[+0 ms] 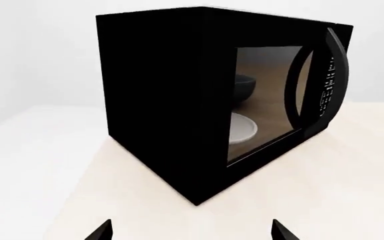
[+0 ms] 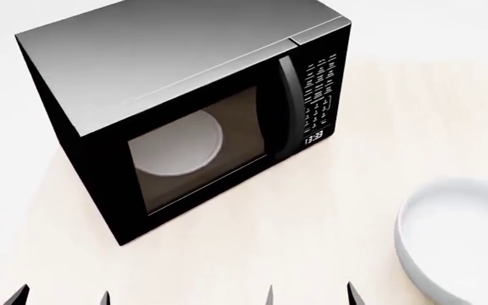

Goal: Open the microwave.

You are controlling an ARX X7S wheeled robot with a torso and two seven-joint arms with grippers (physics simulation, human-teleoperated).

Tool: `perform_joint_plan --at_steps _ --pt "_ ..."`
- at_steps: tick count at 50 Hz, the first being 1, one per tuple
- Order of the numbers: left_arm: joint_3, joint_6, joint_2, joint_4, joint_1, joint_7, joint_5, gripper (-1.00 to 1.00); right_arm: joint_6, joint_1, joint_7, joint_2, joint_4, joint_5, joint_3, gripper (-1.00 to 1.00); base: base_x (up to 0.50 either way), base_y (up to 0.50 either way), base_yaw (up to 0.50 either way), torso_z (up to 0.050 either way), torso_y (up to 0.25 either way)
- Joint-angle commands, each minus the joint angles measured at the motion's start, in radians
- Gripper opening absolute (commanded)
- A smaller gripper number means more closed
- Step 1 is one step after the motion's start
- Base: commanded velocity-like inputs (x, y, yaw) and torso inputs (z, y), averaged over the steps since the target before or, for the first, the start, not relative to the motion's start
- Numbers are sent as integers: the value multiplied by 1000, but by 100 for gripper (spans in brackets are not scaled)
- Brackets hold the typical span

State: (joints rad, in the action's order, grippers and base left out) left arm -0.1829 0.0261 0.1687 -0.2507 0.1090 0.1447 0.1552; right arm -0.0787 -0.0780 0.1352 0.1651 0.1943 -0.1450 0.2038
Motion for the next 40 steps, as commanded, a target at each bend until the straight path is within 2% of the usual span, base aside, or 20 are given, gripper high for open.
perform_joint_plan --at_steps 1,29,37,40 --pt "-8 -7 8 -5 3 10 0 100 -4 -4 8 9 9 -5 7 100 0 0 0 0 -236" --pt "-19 -7 42 -111 50 37 26 100 25 -75 67 46 190 50 30 100 0 0 0 0 -236" --pt "-12 2 56 -142 59 43 60 100 48 -79 76 53 246 22 20 100 0 0 0 0 0" --pt "-15 1 61 -152 64 46 64 100 119 -67 83 64 307 26 26 100 0 0 0 0 0"
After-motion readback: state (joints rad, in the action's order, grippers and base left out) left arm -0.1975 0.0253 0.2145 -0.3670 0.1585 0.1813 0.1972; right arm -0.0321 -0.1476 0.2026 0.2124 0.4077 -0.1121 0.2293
